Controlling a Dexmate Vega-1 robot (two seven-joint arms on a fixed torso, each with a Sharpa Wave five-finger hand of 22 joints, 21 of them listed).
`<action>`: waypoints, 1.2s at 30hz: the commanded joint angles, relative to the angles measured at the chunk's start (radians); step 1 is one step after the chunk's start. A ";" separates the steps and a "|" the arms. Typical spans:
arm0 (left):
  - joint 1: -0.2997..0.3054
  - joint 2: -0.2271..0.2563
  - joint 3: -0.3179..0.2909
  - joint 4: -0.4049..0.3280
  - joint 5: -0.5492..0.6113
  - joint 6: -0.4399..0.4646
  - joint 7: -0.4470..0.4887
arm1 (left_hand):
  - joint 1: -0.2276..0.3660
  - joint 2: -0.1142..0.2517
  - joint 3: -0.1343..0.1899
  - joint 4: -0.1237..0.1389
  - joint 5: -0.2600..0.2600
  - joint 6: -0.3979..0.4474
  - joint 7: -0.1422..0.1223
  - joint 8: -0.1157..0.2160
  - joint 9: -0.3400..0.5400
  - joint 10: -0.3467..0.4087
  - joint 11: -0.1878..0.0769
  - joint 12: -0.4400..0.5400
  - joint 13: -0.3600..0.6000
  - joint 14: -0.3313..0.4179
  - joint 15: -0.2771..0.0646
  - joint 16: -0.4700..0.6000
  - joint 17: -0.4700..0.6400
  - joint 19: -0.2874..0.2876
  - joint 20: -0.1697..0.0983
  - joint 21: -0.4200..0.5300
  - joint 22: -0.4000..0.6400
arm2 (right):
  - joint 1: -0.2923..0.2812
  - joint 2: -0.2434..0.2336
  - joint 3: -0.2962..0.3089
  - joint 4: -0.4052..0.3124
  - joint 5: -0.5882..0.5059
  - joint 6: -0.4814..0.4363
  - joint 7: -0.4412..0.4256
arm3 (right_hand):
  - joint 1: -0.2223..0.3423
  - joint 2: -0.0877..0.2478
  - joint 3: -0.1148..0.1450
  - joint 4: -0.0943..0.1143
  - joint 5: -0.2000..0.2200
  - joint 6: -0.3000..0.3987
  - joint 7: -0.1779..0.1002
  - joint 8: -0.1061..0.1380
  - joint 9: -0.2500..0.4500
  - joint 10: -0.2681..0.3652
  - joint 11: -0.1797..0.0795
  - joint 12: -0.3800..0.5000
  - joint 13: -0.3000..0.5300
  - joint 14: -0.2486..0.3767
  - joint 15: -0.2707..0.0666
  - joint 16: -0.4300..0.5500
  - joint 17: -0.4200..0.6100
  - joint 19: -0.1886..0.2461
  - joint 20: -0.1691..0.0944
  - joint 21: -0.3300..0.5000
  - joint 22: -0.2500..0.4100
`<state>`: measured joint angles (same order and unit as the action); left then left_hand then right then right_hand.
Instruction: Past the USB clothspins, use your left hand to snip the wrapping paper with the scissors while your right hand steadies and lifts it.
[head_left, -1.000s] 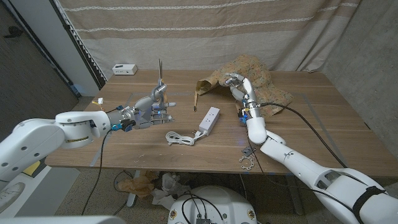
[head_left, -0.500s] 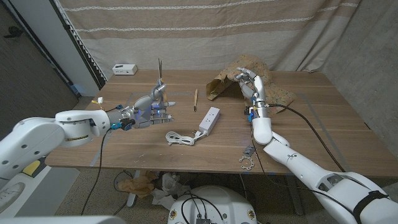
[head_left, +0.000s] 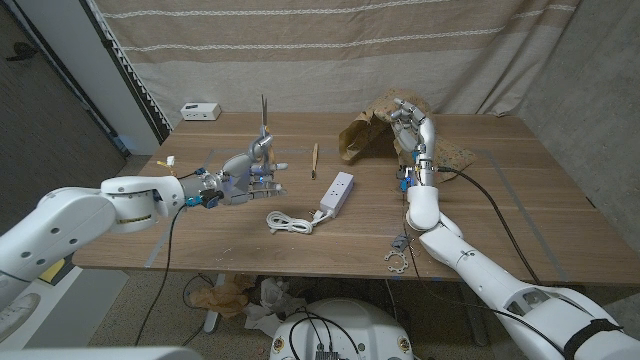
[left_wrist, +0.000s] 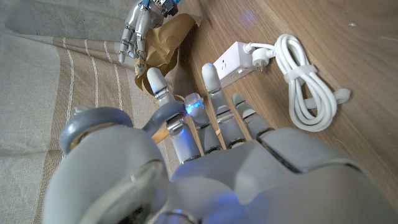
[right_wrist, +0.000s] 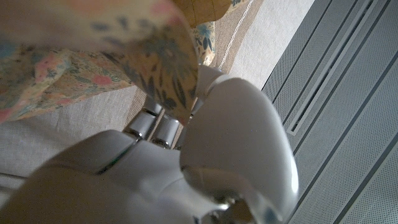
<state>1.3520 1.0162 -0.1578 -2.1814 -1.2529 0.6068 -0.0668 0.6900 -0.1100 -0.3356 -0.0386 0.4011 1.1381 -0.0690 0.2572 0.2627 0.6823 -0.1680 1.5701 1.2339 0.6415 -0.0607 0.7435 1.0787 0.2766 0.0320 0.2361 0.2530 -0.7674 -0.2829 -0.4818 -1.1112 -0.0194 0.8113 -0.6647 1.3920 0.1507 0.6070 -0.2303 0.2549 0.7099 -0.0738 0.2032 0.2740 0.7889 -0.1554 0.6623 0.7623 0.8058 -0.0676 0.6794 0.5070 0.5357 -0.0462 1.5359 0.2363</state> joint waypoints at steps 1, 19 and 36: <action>-0.018 0.015 0.038 0.016 -0.006 -0.037 -0.016 | 0.008 -0.007 -0.004 0.006 0.006 0.036 0.041 -0.001 0.002 0.033 -0.036 0.000 0.004 0.005 -0.150 -0.001 0.002 0.006 0.000 0.003 0.002 | -0.042 0.062 0.055 -0.068 0.099 0.006 0.072 | -0.001 0.061 0.141 0.147 -0.003 -0.006 0.002 -0.004 0.003 0.004 0.005 0.007 0.009 0.115 -0.161 0.261 0.355 -0.004 -0.160 0.007 0.002; -0.041 0.039 0.074 0.027 -0.020 -0.054 -0.039 | 0.008 -0.008 -0.004 0.008 0.007 0.038 0.042 -0.002 0.003 0.033 -0.036 0.000 0.004 0.006 -0.151 -0.002 0.005 0.006 0.002 0.002 0.002 | -0.069 0.112 0.082 -0.134 0.148 -0.018 0.136 | 0.008 0.059 0.141 0.148 -0.014 -0.011 0.021 -0.009 0.001 0.013 0.013 0.003 0.003 0.113 -0.162 0.257 0.341 -0.010 -0.160 0.009 0.004; -0.064 0.038 0.118 0.048 -0.083 -0.050 -0.047 | 0.007 -0.011 -0.006 0.010 0.007 0.035 0.044 -0.006 0.002 0.032 -0.036 0.000 0.004 0.008 -0.150 -0.003 0.006 0.006 0.003 0.002 0.002 | -0.049 0.170 0.079 -0.085 0.167 0.081 0.183 | 0.015 0.059 0.141 0.152 -0.024 -0.018 0.021 -0.014 -0.005 0.020 0.010 -0.009 -0.015 0.110 -0.162 0.256 0.331 -0.017 -0.159 0.011 0.007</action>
<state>1.3042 1.0478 -0.0669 -2.1422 -1.3012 0.5492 -0.1145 0.6940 -0.1140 -0.3398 -0.0345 0.4011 1.1411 -0.0652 0.2537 0.2625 0.6853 -0.1684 1.5698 1.2338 0.6414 -0.0607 0.7435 1.0813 0.2766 0.0319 0.2361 0.2531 -0.8321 -0.1476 -0.4030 -1.2299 0.1289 0.8273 -0.5196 1.3920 0.1507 0.6040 -0.2273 0.2319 0.6965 -0.0552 0.1920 0.2691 0.8019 -0.1426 0.6535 0.7455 0.8057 -0.0676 0.6794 0.5069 0.5212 -0.0497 1.5450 0.2411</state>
